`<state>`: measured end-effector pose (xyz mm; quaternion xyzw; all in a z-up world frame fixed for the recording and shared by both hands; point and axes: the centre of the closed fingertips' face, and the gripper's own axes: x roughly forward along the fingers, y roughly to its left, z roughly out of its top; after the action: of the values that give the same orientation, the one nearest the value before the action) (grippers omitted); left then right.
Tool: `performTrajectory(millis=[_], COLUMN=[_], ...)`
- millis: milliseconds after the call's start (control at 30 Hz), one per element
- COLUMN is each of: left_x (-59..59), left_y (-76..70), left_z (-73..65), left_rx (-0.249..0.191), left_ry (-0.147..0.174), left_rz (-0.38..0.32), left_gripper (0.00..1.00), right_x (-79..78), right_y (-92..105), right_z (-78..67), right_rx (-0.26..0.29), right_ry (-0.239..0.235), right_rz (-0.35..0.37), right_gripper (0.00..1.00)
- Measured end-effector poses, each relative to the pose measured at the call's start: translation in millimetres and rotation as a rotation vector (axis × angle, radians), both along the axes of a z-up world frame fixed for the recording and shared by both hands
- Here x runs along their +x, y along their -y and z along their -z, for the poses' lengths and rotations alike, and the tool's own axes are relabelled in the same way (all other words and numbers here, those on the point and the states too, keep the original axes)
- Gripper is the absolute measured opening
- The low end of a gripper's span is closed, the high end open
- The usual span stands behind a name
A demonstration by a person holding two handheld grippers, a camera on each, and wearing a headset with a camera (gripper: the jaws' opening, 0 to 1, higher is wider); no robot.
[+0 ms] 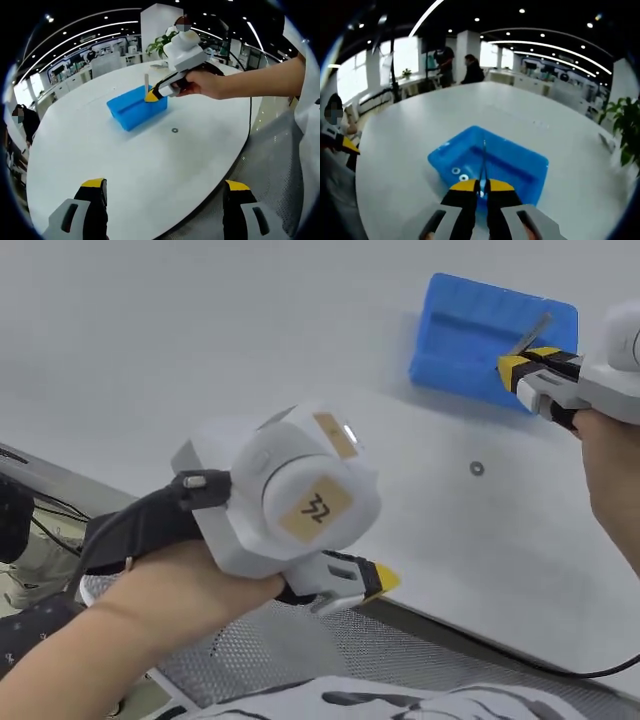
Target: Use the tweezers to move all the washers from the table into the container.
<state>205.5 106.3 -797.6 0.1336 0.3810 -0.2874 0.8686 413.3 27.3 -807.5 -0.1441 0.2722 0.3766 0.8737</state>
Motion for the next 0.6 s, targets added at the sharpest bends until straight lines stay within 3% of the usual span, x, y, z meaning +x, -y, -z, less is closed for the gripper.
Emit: performTrajectory(millis=[100,233,367,600], left_x=[0.8,1.6,2.0,0.7], left_y=[-0.4,-0.5,-0.5,1.0], left_z=[-0.6,-1.6,-4.1,-6.0], left_rx=[0.000,0.001,-0.002,-0.003], left_ry=[0.004,0.009,0.016,0.022], left_rz=[-0.001,-0.001,-0.003,0.003], left_gripper=[0.99,0.99,0.99,0.99], right_x=[1.6,0.8,-3.6,-19.5], right_y=[2.3,0.9,3.0,7.9], right_z=[-2.1,-8.2,-30.7,-51.5], right_rx=[-0.016,0.001,0.032,0.087], right_ry=[0.020,0.029,0.057,0.072], right_rz=[0.004,0.004,0.010,0.010], right_gripper=[0.03,0.03,0.03,0.03])
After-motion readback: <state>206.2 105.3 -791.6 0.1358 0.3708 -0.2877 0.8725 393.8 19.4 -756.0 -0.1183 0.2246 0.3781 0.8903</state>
